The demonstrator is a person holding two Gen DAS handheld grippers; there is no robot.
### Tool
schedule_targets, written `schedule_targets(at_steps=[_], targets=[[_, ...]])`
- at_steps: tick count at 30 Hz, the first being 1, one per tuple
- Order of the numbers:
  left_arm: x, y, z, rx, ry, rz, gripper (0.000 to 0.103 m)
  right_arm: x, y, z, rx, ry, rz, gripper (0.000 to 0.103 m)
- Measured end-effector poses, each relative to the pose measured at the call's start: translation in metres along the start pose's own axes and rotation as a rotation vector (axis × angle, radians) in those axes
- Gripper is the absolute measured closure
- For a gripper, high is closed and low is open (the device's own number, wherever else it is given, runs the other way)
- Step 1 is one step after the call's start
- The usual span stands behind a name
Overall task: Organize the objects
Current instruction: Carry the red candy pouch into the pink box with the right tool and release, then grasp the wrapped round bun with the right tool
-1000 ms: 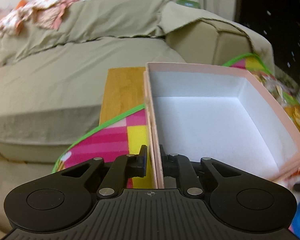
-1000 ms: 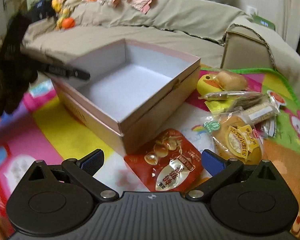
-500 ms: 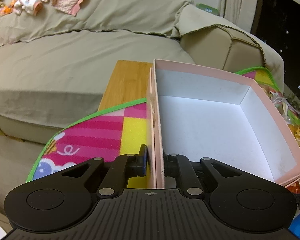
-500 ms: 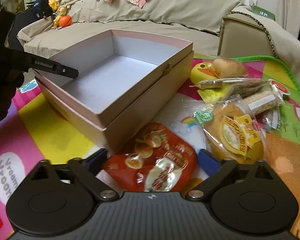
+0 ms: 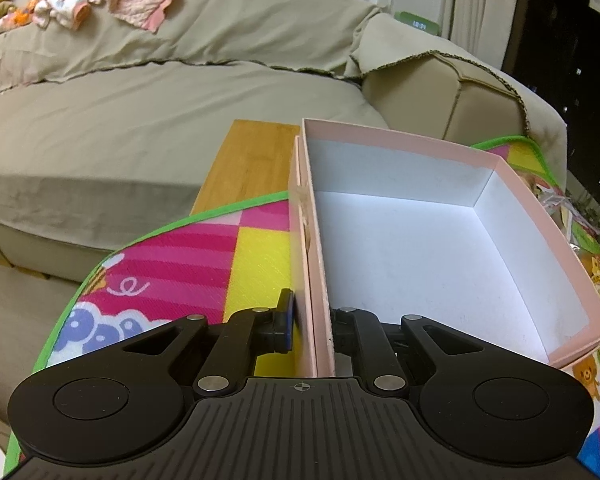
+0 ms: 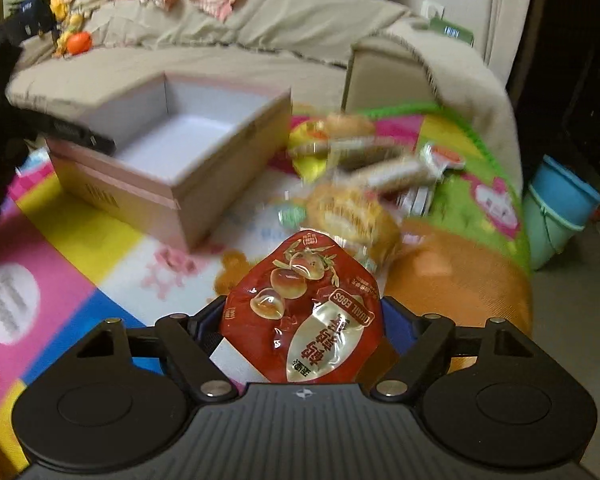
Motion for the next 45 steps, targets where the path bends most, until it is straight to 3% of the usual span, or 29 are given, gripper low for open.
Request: schedule_targets(at_steps=[5, 9, 10, 11, 13, 16, 20, 28, 34, 39, 45], targets=[[0.001, -0.003, -0.001, 0.008, 0.002, 0.005, 0.091, 0.067, 0.005, 0.037, 0.046, -0.123, -0.022, 0.023], [0.001, -0.005, -0.001, 0.01, 0.005, -0.004, 0.091, 0.143, 0.024, 0.043, 0.164, -0.191, -0.076, 0.023], [0.001, -0.005, -0.001, 0.011, 0.006, -0.003, 0.091, 0.16, 0.032, 0.041, 0.191, -0.206, -0.082, 0.021], [0.002, -0.005, -0.001, 0.012, 0.006, -0.001, 0.091, 0.178, 0.041, 0.036, 0.206, -0.224, -0.088, 0.013], [0.002, -0.004, -0.001, 0.013, 0.007, 0.004, 0.091, 0.207, 0.061, 0.017, 0.239, -0.222, -0.105, 0.001], [0.001, -0.004, -0.001, 0.017, 0.005, 0.005, 0.091, 0.223, 0.078, -0.011, 0.223, -0.161, -0.13, 0.001], [0.001, -0.007, -0.003, 0.008, 0.002, 0.0, 0.091, 0.199, 0.069, -0.016, 0.204, -0.147, -0.14, 0.001], [0.001, -0.01, -0.005, -0.002, -0.005, -0.019, 0.09, 0.106, 0.005, 0.004, -0.01, -0.182, -0.098, 0.001], [0.001, -0.009, -0.006, -0.006, -0.004, -0.024, 0.09, 0.046, -0.017, -0.001, -0.056, -0.092, -0.129, 0.001], [0.001, -0.009, -0.006, -0.007, -0.003, -0.027, 0.09, 0.027, -0.015, -0.018, -0.063, -0.048, -0.136, 0.001], [0.0, -0.009, -0.007, -0.006, -0.003, -0.03, 0.09, 0.029, -0.002, -0.031, -0.066, -0.049, -0.09, 0.001]])
Point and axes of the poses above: each gripper's, at about its wrist camera, not at the fingertips, and z roughly against the way its jaws point, y to its left, x to its top, the point moved 6 cm from there along -z, roughly the way its jaws point, and after that the axes turned 10 degrees about -x, right-handed, at the moved point
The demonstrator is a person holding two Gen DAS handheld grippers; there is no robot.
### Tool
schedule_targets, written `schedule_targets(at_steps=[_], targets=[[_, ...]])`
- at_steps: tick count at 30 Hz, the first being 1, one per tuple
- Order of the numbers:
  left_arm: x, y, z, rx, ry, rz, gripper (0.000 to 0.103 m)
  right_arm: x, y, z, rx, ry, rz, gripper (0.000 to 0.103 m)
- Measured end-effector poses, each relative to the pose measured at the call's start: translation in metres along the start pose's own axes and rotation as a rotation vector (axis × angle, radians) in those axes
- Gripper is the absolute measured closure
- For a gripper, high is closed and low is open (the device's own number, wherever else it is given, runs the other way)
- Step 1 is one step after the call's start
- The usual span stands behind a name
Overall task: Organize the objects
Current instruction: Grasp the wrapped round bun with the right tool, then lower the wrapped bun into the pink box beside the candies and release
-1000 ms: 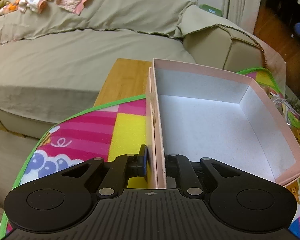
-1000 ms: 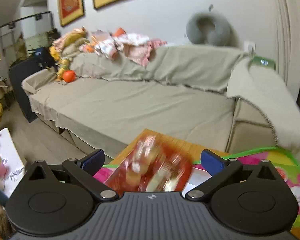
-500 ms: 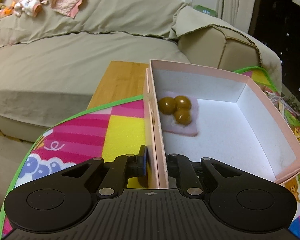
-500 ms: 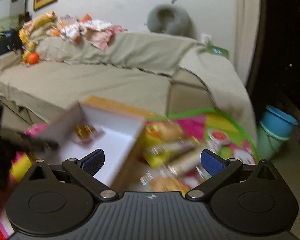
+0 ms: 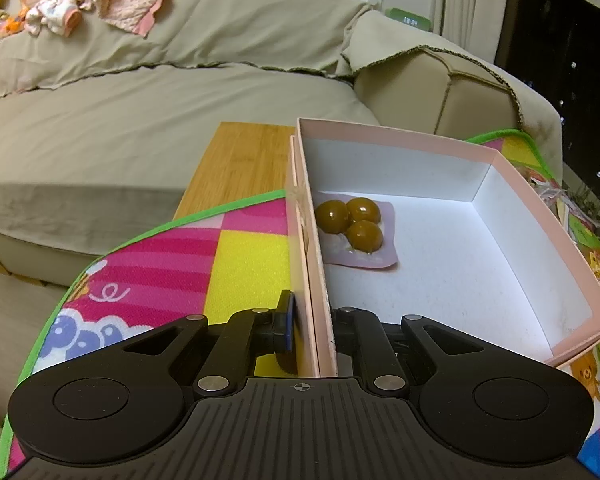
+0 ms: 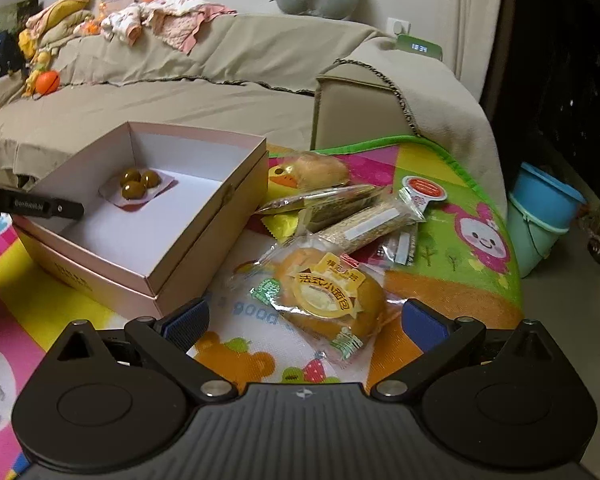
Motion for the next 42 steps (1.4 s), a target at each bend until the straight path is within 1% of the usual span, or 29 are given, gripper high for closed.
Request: schedule_targets(at_steps=[3, 6, 8, 12, 15, 18, 20, 23, 25, 26, 27, 29, 31, 33, 34, 36, 37, 38, 40, 42], targets=[[0.0, 0.0, 0.0, 0.0, 0.0, 0.002, 0.09, 0.003, 0.004, -0.01, -0.003, -0.01, 0.028, 0.001], [0.0, 0.0, 0.0, 0.0, 0.001, -0.001, 0.09, 0.006, 0.005, -0.025, -0.006, 0.006, 0.007, 0.001], [0.0, 0.0, 0.0, -0.002, 0.002, -0.001, 0.09, 0.007, 0.004, -0.034, -0.012, 0.002, 0.003, 0.001], [-0.002, 0.0, 0.0, -0.003, 0.001, -0.003, 0.09, 0.008, 0.009, -0.05, -0.031, -0.017, 0.119, 0.001], [-0.002, 0.0, 0.0, -0.003, 0.0, 0.001, 0.09, 0.01, 0.009, -0.06, 0.016, 0.003, 0.148, 0.0], [-0.002, 0.0, 0.001, -0.003, 0.001, 0.0, 0.09, 0.012, 0.003, -0.062, 0.055, 0.035, 0.099, 0.0], [-0.002, 0.0, 0.001, -0.004, 0.0, 0.001, 0.09, 0.009, -0.002, -0.058, 0.1, 0.078, 0.023, 0.0], [-0.002, 0.0, 0.0, -0.004, 0.0, 0.001, 0.09, 0.001, -0.004, -0.044, 0.218, 0.149, -0.107, 0.0], [-0.002, 0.0, 0.0, -0.003, 0.0, 0.001, 0.09, -0.003, -0.005, -0.031, 0.293, 0.16, -0.16, 0.0], [-0.002, 0.0, 0.0, -0.003, 0.0, 0.001, 0.09, -0.004, -0.005, -0.026, 0.298, 0.156, -0.167, 0.0], [-0.002, 0.0, 0.0, -0.003, -0.001, 0.001, 0.09, -0.003, -0.005, -0.023, 0.275, 0.148, -0.159, 0.0], [-0.002, 0.0, 0.0, -0.004, -0.002, 0.001, 0.09, -0.001, -0.002, -0.022, 0.182, 0.113, -0.097, 0.004], [-0.002, -0.001, 0.0, -0.004, -0.003, 0.003, 0.09, 0.001, 0.003, -0.028, 0.111, 0.091, -0.026, 0.009], [-0.002, -0.001, 0.001, -0.004, -0.004, 0.004, 0.09, 0.002, 0.009, -0.039, 0.1, 0.104, 0.0, 0.013], [-0.002, -0.001, 0.001, -0.004, -0.003, 0.003, 0.09, 0.002, 0.012, -0.045, 0.104, 0.111, 0.005, 0.018], [-0.002, -0.001, 0.001, -0.004, -0.003, 0.003, 0.09, 0.002, 0.017, -0.053, 0.111, 0.131, 0.012, 0.035], [-0.002, -0.001, 0.001, -0.004, -0.003, 0.001, 0.09, 0.0, 0.019, -0.055, 0.118, 0.149, 0.013, 0.04], [-0.002, -0.001, 0.001, -0.005, -0.003, 0.002, 0.09, 0.0, 0.019, -0.053, 0.119, 0.149, 0.007, 0.045], [-0.002, -0.001, 0.0, -0.005, -0.004, 0.003, 0.09, -0.003, 0.014, -0.044, 0.116, 0.169, 0.01, 0.046], [-0.002, -0.001, 0.0, -0.005, -0.005, 0.002, 0.09, -0.008, 0.007, -0.027, 0.091, 0.172, 0.009, 0.046]])
Point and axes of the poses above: each gripper's, at about its wrist camera, not at the fingertips, and z roughly against the way its jaws point, y to its left, x to its top, the point moved 6 cm from there along -z, roughly the way its jaws point, and after that the axes turned 10 degrees about -x, right-handed, at the moved point
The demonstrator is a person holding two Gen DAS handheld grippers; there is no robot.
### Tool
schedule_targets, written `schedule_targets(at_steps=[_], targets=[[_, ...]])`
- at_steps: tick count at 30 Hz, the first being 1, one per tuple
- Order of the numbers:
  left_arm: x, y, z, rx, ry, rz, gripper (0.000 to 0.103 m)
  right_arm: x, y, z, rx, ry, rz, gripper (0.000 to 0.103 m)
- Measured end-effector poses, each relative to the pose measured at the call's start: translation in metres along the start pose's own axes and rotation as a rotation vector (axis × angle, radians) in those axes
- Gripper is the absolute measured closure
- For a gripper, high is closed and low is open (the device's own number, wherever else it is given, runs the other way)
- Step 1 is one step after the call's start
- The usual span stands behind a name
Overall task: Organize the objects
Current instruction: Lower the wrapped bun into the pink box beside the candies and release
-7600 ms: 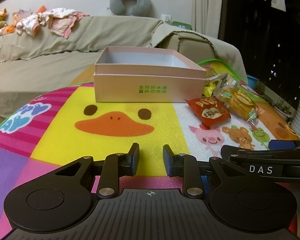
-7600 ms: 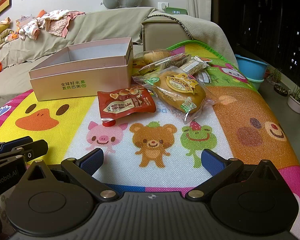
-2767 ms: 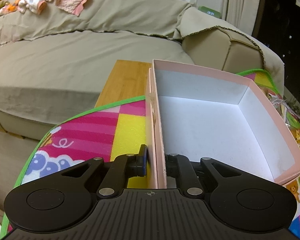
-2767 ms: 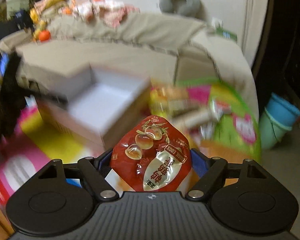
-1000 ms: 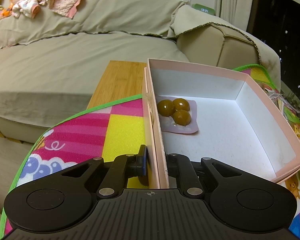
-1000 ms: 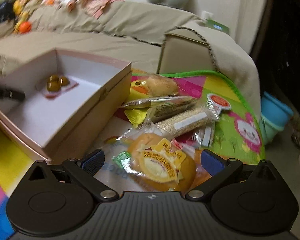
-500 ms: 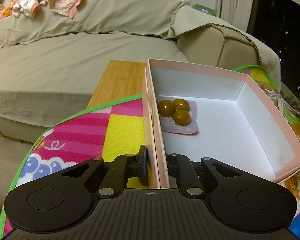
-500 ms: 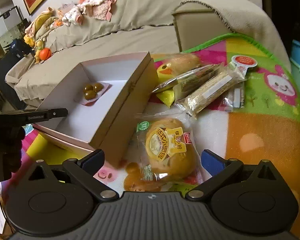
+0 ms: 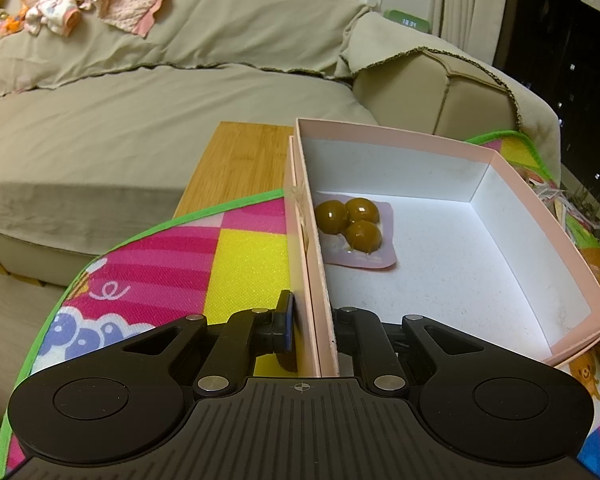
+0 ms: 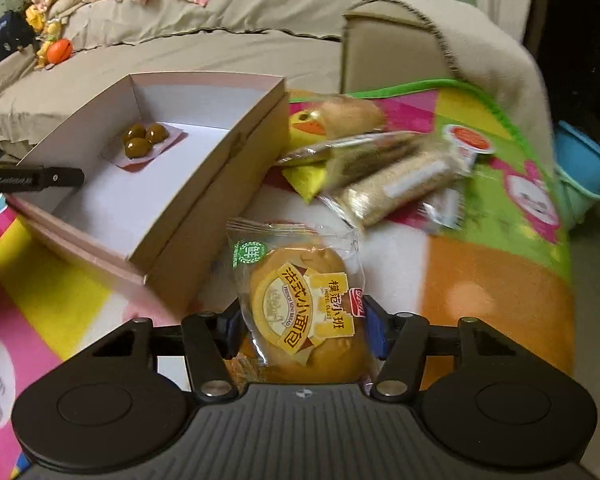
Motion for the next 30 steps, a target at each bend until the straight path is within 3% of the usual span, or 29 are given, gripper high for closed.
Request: schedule_targets(at_steps=[7, 14, 20, 22, 24, 30], targets=[[0.0, 0.002, 0.0, -0.009, -0.005, 0.008, 0.089, -0.007, -0.012, 0.075, 0.031, -0.033, -0.071, 0.046], [0.001, 0.003, 0.0, 0.001, 0.003, 0.001, 0.09, 0.053, 0.024, 0.125, 0.141, -0.19, -0.096, 0.046], [0.002, 0.002, 0.0, 0.002, 0.004, 0.0, 0.09, 0.107, 0.068, 0.113, 0.201, -0.273, -0.14, 0.045], [0.001, 0.002, 0.0, 0.002, 0.005, 0.0, 0.09, 0.12, 0.079, 0.105, 0.228, -0.282, -0.158, 0.037], [0.001, 0.002, 0.0, 0.002, 0.005, 0.0, 0.09, 0.125, 0.086, 0.097, 0.229, -0.284, -0.16, 0.027], [0.001, 0.002, 0.0, 0.001, 0.003, -0.002, 0.09, 0.11, 0.078, 0.079, 0.202, -0.241, -0.164, 0.025]])
Point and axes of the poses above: each gripper's, at about its wrist camera, not at the fingertips, and z roughly against the way its jaws point, y to its left, x to its top, the point moved 6 cm from there along -z, roughly the way its jaws point, and after that the axes turned 10 degrees about -x, right-handed, at the moved point
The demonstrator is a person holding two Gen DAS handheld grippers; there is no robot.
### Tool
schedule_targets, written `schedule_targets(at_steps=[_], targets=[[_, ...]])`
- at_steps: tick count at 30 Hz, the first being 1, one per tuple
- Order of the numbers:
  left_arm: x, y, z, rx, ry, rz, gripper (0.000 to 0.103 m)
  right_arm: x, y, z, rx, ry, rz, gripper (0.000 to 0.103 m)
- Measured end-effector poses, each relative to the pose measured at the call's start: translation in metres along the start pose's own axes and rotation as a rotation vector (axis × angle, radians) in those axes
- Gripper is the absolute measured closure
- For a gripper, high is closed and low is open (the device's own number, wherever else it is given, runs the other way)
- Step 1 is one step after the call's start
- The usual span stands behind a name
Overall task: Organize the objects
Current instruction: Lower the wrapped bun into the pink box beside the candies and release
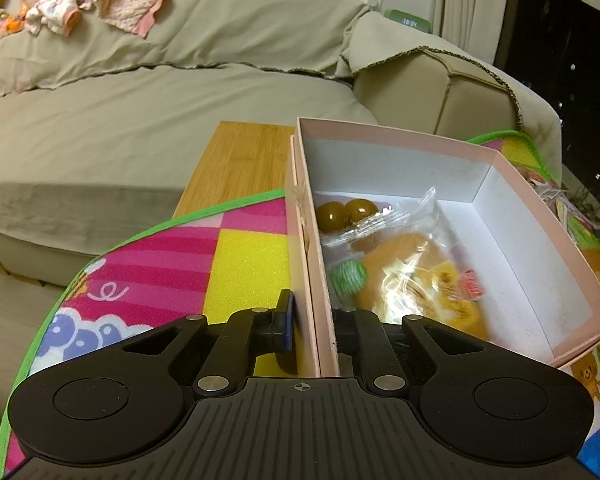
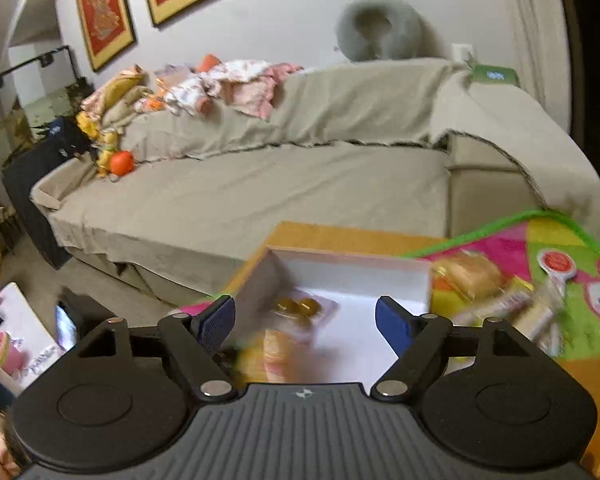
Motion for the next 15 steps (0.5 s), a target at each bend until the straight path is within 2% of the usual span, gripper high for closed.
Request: schedule_targets(at_steps=[5, 10, 15], targets=[[0.0, 0.0, 0.0, 0.002, 0.003, -0.004, 0.09, -0.024, -0.037, -0.004, -0.079, 0.047, -0.013, 0.022], [0.0, 0.0, 0.0, 0.002, 0.003, -0.003, 0.09, -0.047, -0.084, -0.016, -0.204, 0.093, -0.007, 0.022], [0.0, -0.001, 0.0, 0.002, 0.003, -0.003, 0.09, -0.055, -0.135, -0.036, -0.314, 0.124, -0.047, 0.022]])
Point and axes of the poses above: each gripper's, at about its wrist camera, not at the fingertips, and z roughly against the way its jaws point, y to its left, x to its top, the point moved 6 cm from there along -z, roughly the way its jaws point, and after that the axes turned 10 degrees about -x, right-handed, at the moved point
